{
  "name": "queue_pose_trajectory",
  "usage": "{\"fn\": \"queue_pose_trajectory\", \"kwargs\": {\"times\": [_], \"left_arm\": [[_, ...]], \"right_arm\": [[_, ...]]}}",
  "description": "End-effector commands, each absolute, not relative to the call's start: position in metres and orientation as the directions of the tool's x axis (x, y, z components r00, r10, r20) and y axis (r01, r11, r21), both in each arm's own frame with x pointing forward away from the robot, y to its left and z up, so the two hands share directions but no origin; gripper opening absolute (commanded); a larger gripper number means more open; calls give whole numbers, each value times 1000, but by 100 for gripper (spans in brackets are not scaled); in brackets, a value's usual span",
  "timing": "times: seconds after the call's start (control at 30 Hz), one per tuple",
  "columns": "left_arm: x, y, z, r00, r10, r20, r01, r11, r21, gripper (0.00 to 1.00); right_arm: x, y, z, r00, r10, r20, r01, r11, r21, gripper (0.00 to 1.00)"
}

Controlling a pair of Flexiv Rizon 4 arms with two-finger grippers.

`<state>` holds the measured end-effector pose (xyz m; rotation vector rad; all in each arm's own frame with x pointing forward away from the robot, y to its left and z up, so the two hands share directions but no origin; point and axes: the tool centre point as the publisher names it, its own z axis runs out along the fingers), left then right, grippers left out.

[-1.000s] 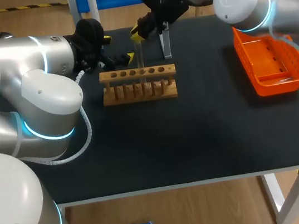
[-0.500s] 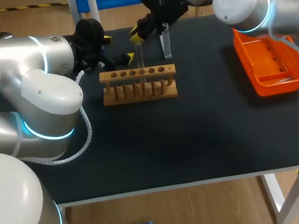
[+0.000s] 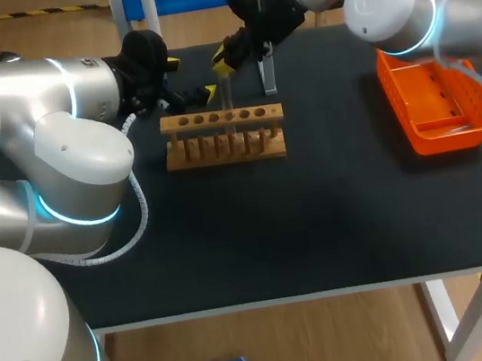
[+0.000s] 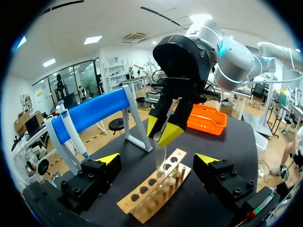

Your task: Invert the test tube, pick up the pipette, mount the tip to pipette, aspirate from beaker and dispense into the tube, eject the tip, return the pipette, and cap with the stopper.

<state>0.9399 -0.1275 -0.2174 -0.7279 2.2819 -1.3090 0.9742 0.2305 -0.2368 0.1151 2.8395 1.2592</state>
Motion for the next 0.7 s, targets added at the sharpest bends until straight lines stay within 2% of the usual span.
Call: {"fn": "queue_pose_trajectory", "kwargs": {"times": [0.03,0.5,0.53,0.57,0.6,0.7], "left_arm": [[940,-127,-216,-782,-618,-87,-239,426,-873,100],[940,-127,-216,-782,-618,-87,-239,426,-873,100],[940,-127,-216,-782,-618,-87,-239,426,-873,100],[940,-127,-216,-782,-618,-87,-239,426,-873,100],[940,-127,-216,-782,-618,-87,-239,426,-873,100],[940,-127,-216,-782,-618,-87,-239,426,-873,100]], "right_arm": [[976,231,-238,-997,75,8,57,683,728,0],[971,229,-252,-996,79,30,76,693,717,0],[970,229,-252,-996,82,30,78,691,719,16],[970,228,-252,-996,84,29,79,689,720,54],[970,228,-251,-996,88,27,80,686,723,100],[970,227,-247,-996,90,23,78,677,732,100]]}}
